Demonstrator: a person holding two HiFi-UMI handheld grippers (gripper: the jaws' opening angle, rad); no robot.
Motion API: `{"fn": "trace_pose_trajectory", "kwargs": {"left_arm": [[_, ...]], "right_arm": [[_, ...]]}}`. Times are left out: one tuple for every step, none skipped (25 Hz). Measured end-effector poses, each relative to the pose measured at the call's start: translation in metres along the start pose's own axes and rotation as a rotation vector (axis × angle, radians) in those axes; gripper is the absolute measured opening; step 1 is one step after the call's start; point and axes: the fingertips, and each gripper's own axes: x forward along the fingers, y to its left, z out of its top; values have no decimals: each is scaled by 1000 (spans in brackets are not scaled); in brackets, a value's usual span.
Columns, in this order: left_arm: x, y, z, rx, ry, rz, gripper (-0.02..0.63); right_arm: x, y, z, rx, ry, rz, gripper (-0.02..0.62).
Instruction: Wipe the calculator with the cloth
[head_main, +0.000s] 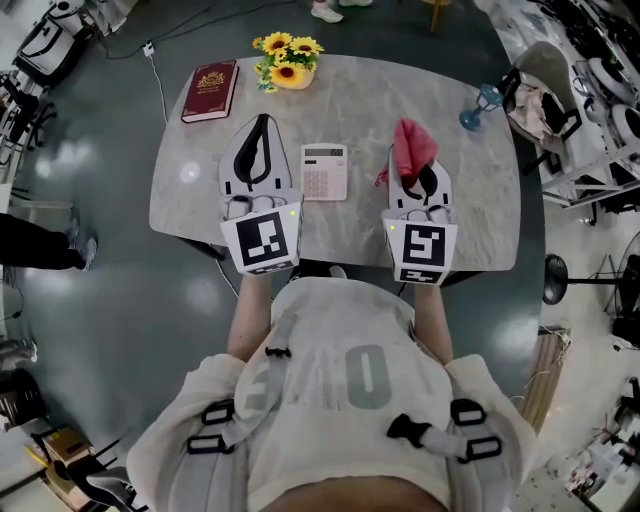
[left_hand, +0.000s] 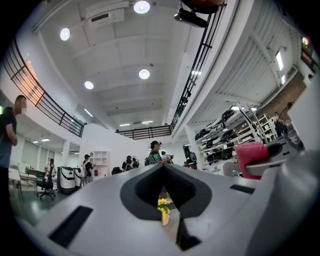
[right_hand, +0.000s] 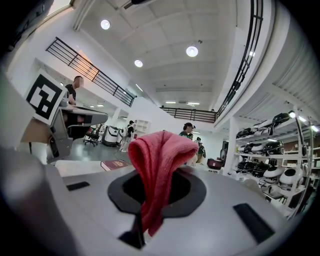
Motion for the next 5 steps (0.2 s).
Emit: {"fn": "trace_pose_trajectory", "kwargs": {"left_arm": [[1,-2,0,4,2,-2,20],[1,-3,0,9,2,-5,20],[2,-4,0,13,-1,-8,20],[3,-5,0,17,-4,-10,20],[4,-6,1,20,-7,-13,20]], "right_arm": [[0,-2,0,0,1,-2,55],[0,-3,0,1,2,-4,55],[-1,-5,0,2,1,-6,55],[-1,-6,0,3,1,-8,55],[-1,-8,0,4,1,-9,55]]}}
